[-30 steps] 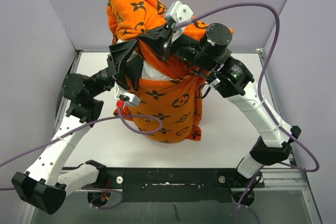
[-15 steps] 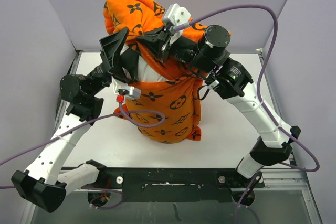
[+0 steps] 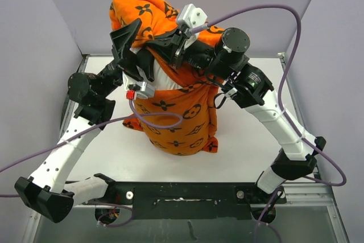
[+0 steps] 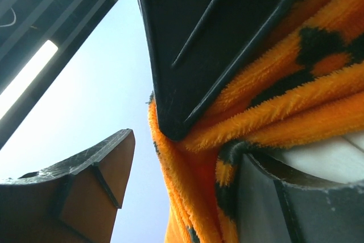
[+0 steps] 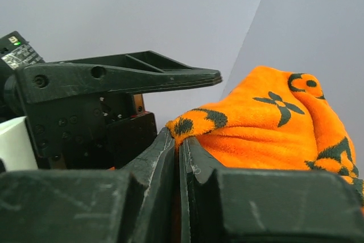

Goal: Remove the pillowcase from the pillow
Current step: Remove the pillow from the pillowcase.

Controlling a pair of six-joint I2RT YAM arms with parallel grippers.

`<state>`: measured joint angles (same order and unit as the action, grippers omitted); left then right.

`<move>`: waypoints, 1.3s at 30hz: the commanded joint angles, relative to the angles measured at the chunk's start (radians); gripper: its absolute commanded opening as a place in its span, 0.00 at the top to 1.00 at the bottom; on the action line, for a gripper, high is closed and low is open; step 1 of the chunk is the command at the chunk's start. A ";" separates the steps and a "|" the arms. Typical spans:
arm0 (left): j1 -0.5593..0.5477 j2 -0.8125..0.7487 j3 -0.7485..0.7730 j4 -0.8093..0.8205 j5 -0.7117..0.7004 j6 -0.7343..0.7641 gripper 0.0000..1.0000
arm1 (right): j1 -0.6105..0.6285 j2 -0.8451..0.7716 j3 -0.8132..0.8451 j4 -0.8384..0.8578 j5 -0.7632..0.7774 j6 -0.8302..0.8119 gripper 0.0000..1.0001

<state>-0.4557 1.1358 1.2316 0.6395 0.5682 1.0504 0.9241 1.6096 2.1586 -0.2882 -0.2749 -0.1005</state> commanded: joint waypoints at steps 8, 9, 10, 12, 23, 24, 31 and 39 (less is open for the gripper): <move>0.026 0.103 0.463 -0.600 -0.039 -0.227 0.43 | 0.026 -0.155 -0.095 0.039 -0.226 0.091 1.00; 0.026 0.110 0.486 -0.662 -0.016 -0.225 0.52 | 0.023 -0.172 -0.112 0.043 -0.220 0.092 1.00; 0.026 0.115 0.507 -0.694 -0.007 -0.222 0.60 | 0.021 -0.185 -0.125 0.050 -0.212 0.095 0.99; 0.026 0.123 0.529 -0.705 -0.014 -0.226 0.82 | 0.019 -0.214 -0.151 0.066 -0.178 0.096 0.88; -0.018 0.160 0.697 -0.786 -0.179 -0.314 1.00 | 0.026 -0.507 -0.574 0.290 0.107 0.017 0.30; -0.022 0.174 0.748 -0.846 -0.179 -0.347 1.00 | 0.029 -0.519 -0.608 0.290 0.111 0.018 0.30; -0.030 0.329 1.141 -1.285 -0.149 -0.542 1.00 | 0.062 -0.534 -0.784 0.358 0.099 0.099 0.31; -0.031 0.360 1.231 -1.358 -0.181 -0.603 1.00 | 0.072 -0.500 -0.900 0.280 0.157 0.132 0.45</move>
<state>-0.4824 1.5265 2.3680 -0.8787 0.4129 0.5346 0.9836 1.1694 1.3632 -0.0109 -0.1749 0.0051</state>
